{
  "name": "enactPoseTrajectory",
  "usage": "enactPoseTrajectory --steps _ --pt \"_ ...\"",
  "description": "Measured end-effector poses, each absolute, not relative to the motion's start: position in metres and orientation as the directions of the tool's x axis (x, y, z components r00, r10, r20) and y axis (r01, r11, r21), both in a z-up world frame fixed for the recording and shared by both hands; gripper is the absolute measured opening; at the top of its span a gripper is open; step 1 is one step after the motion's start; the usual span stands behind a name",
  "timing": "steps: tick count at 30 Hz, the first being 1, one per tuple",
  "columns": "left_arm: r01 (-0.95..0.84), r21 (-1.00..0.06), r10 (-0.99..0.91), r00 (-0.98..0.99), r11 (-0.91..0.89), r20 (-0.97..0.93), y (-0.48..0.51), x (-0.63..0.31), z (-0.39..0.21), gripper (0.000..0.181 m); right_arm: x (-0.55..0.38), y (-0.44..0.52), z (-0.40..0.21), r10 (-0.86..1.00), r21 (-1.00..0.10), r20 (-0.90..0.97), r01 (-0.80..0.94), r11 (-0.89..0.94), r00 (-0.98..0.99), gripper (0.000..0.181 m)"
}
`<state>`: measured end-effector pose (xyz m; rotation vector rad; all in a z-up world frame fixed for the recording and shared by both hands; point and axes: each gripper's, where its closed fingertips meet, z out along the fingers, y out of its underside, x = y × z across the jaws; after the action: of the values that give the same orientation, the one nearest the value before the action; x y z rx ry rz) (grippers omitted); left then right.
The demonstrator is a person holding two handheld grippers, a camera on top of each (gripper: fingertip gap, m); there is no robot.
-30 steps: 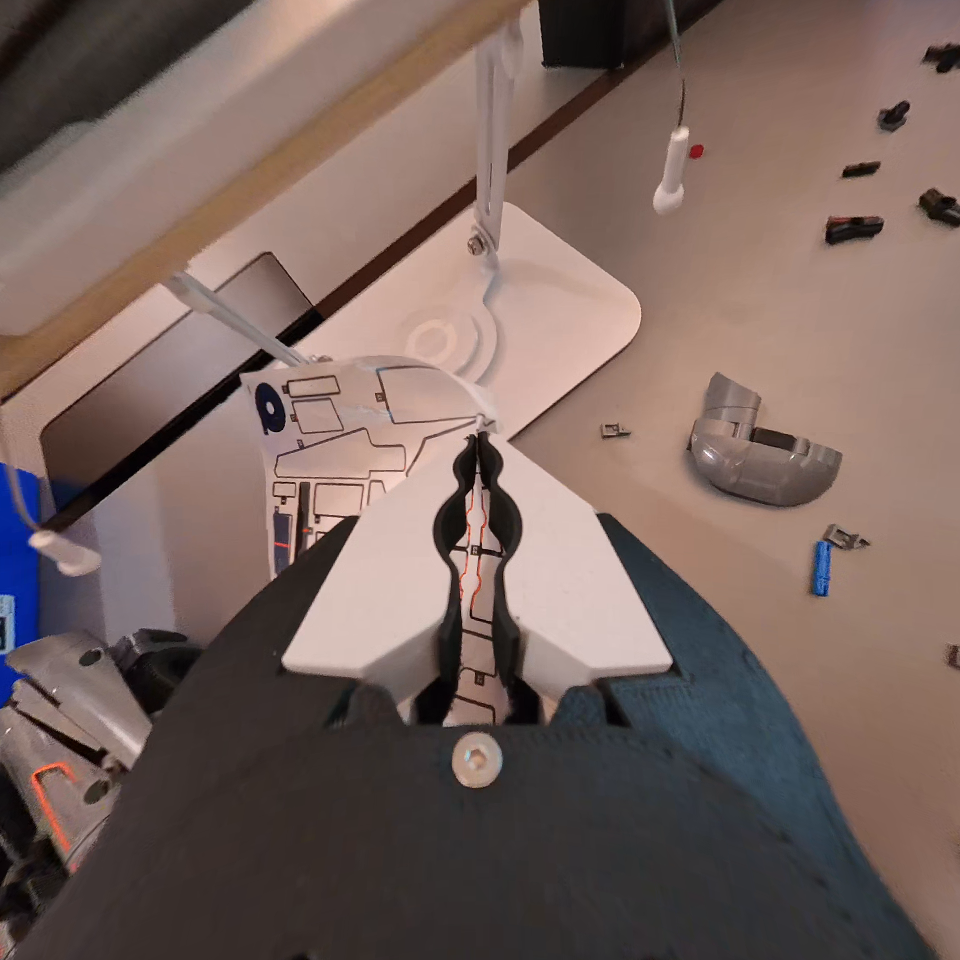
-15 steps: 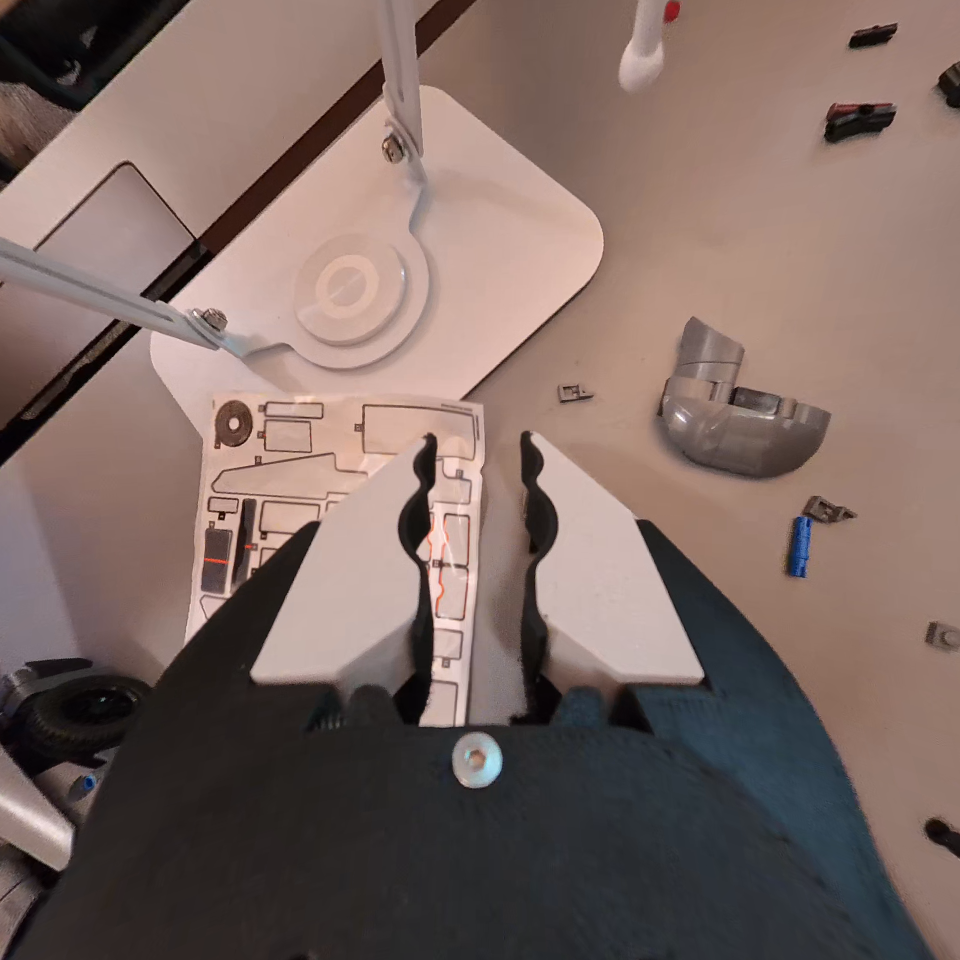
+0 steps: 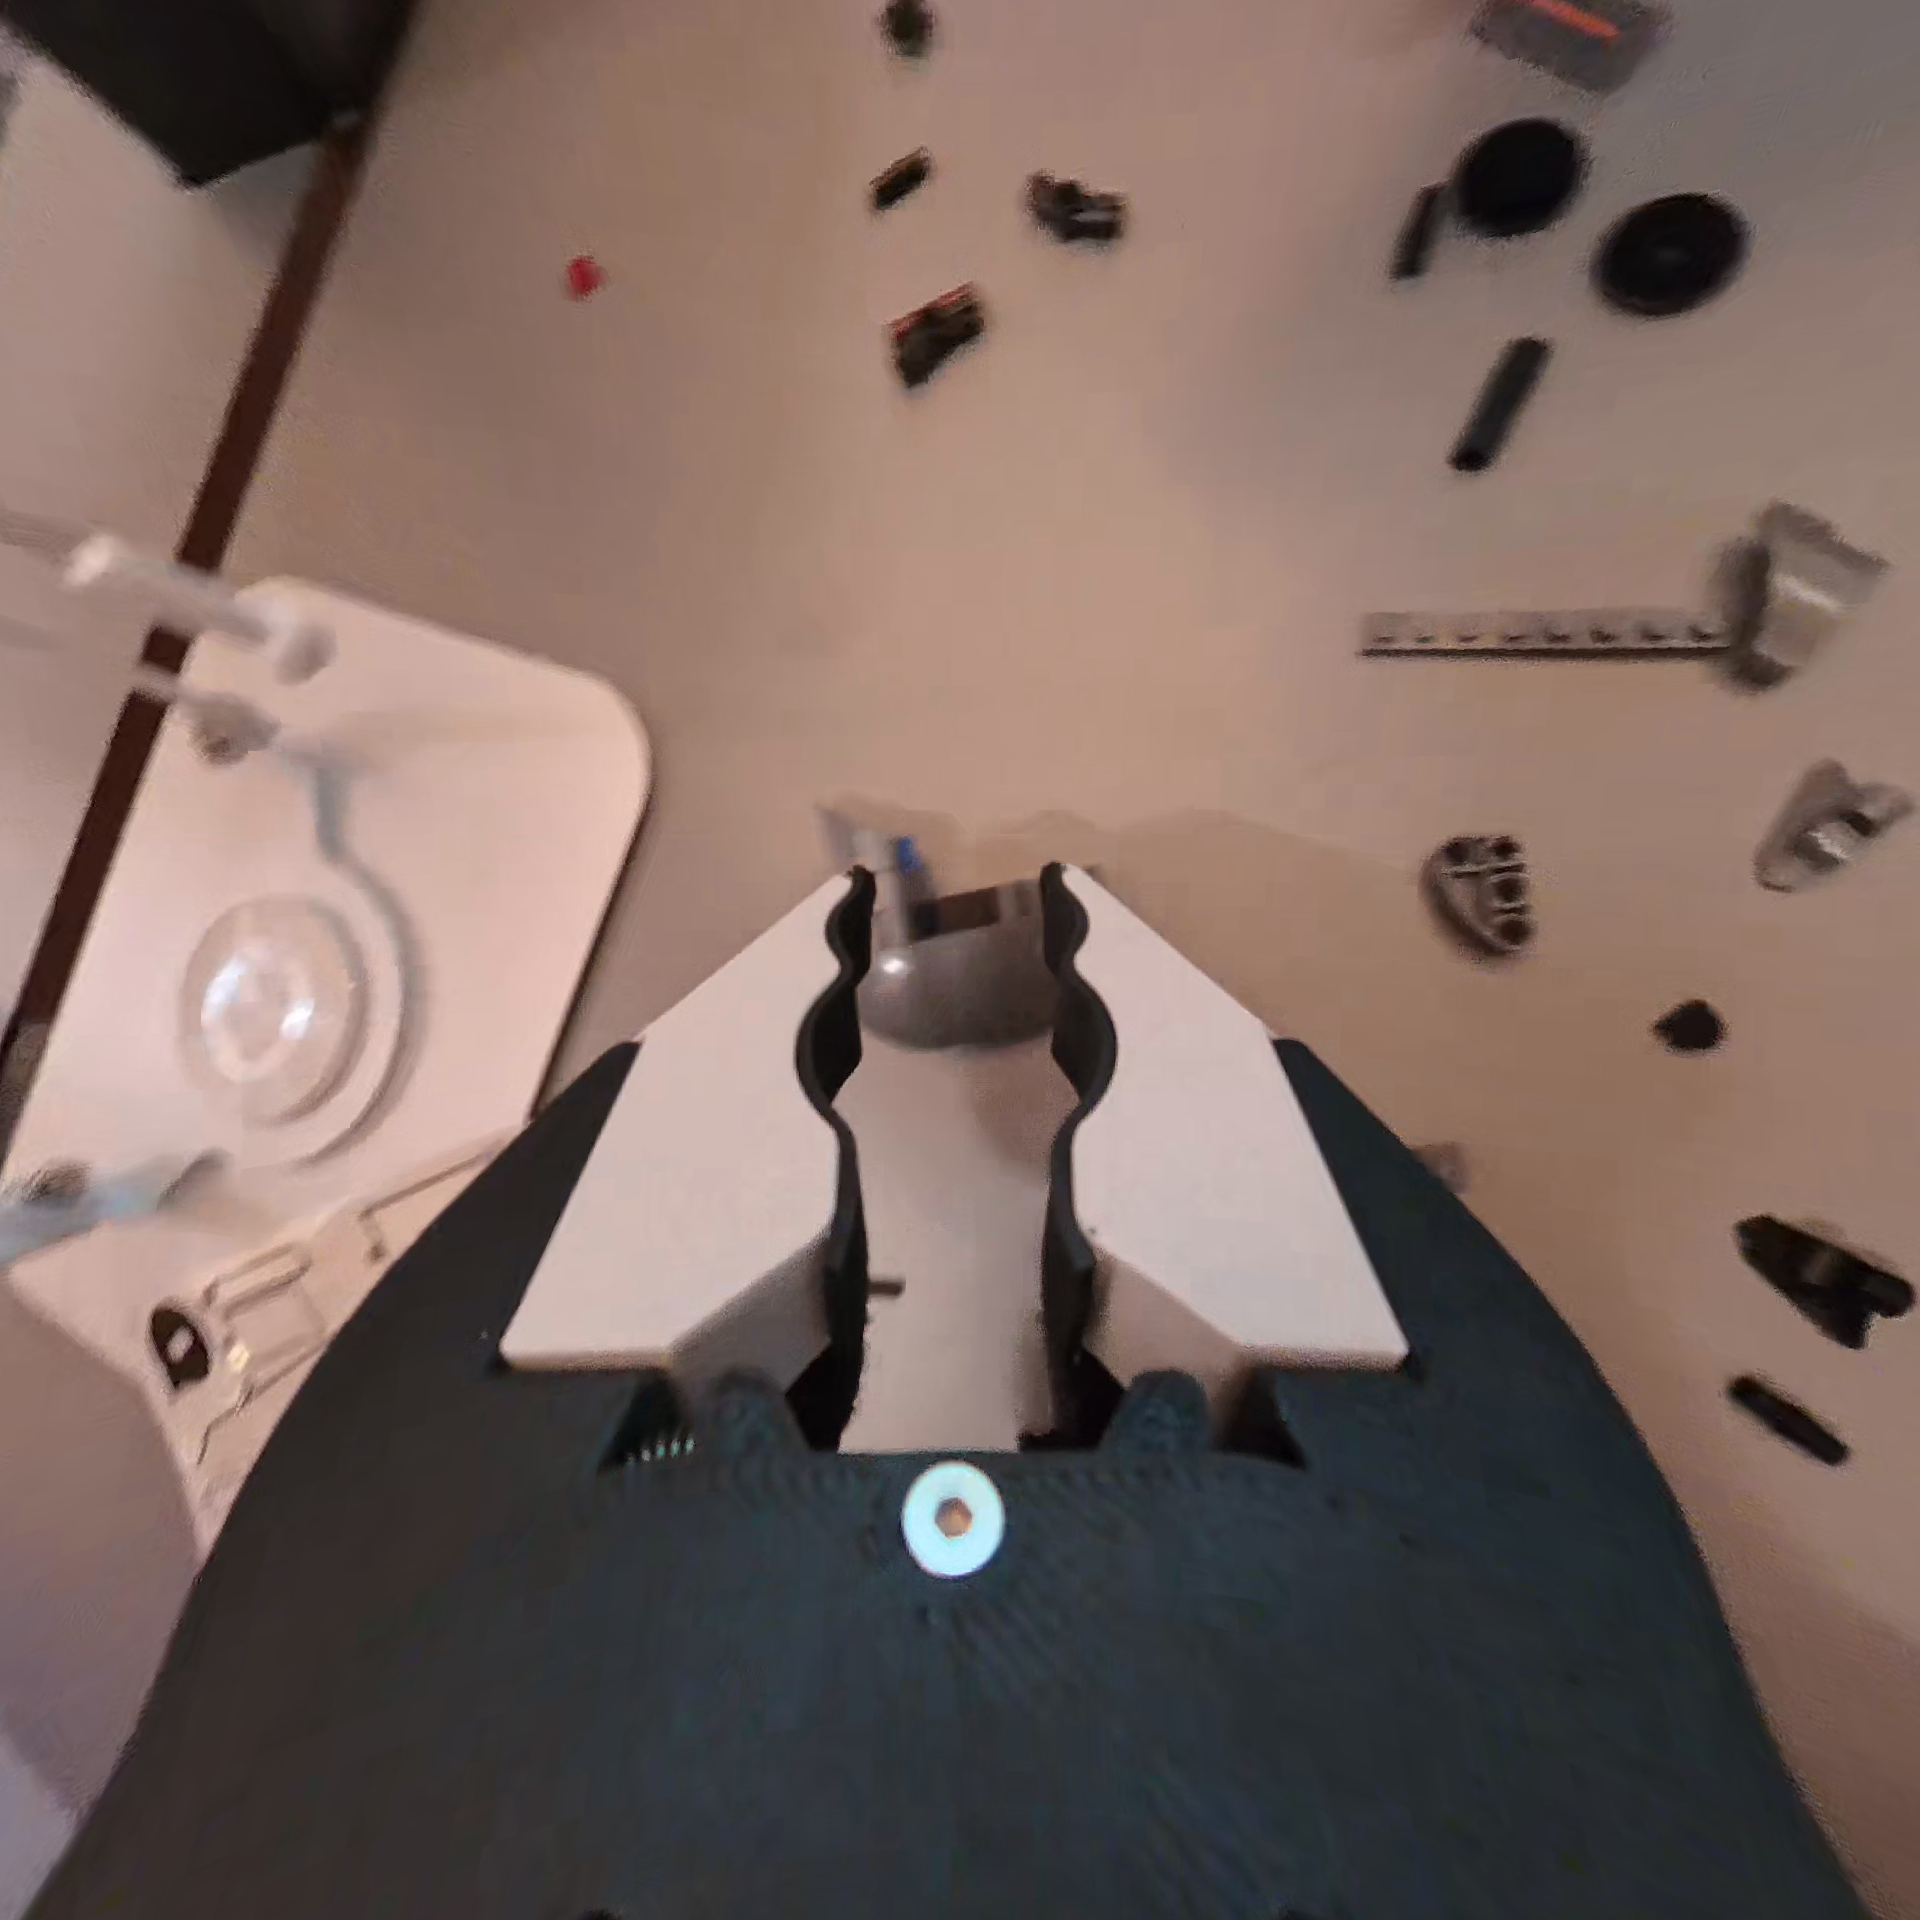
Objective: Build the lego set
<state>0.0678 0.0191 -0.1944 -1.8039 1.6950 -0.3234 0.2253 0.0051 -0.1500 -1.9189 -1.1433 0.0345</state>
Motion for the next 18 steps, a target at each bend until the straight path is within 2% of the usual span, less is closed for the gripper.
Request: enactPoseTrajectory --steps 6,13,18 --pt "-0.836 -0.537 -0.968 0.032 0.111 -0.249 -0.001 0.087 -0.208 0.029 0.180 -0.033 -0.169 0.890 -0.684 0.263 0.723 -0.099 0.372 0.018" --pt "-0.831 -0.551 -0.968 0.072 0.074 -0.240 0.007 0.080 -0.207 0.025 0.144 -0.085 -0.194 0.985 -0.645 0.118 0.764 -0.020 0.126 0.021" --pt "-0.849 -0.527 -0.956 0.117 0.044 -0.268 0.019 0.073 -0.210 0.024 0.136 -0.104 -0.207 0.997 -0.608 0.063 0.794 0.004 0.043 0.023"
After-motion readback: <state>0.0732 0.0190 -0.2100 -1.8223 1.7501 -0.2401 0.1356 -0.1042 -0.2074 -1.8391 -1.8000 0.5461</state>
